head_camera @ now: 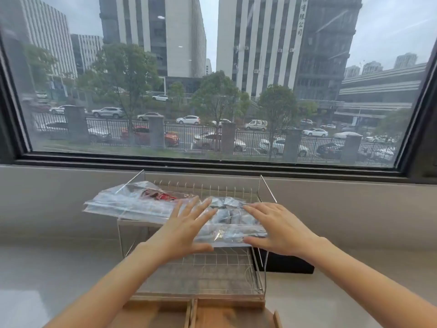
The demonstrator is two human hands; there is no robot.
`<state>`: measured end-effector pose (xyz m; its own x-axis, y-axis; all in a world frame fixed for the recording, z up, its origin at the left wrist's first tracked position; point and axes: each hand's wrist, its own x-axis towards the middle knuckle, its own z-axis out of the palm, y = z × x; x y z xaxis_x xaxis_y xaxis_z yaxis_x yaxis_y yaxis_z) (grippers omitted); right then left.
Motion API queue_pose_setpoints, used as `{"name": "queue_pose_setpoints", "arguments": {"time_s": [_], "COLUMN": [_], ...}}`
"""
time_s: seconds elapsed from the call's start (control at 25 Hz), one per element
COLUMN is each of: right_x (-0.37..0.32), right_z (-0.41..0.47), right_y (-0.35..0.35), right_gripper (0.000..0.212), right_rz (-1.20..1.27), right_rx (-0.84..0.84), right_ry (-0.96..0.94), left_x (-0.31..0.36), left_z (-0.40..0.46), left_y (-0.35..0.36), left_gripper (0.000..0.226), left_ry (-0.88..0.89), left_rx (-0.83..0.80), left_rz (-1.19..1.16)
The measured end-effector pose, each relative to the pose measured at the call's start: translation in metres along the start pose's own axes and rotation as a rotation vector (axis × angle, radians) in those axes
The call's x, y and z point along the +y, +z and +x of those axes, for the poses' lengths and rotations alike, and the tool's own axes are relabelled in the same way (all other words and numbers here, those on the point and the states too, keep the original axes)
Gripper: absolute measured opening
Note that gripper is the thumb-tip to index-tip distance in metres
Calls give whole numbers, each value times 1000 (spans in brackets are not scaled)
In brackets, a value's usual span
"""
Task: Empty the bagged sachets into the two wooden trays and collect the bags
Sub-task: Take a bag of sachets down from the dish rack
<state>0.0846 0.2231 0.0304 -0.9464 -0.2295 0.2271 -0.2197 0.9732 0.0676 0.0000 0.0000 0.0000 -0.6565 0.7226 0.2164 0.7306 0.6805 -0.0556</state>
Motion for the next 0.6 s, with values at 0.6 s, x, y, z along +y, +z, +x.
{"name": "queue_pose_setpoints", "arguments": {"time_s": [0.6], "right_x": [28], "right_z": [2], "right_y": [46], "right_gripper": [38], "right_rz": [44], "right_rx": [240], "right_ry": [107], "left_x": [-2], "left_z": [1], "left_y": [26], "left_gripper": [41], "left_ry": [-7], "left_rx": [334], "left_rz": [53]}}
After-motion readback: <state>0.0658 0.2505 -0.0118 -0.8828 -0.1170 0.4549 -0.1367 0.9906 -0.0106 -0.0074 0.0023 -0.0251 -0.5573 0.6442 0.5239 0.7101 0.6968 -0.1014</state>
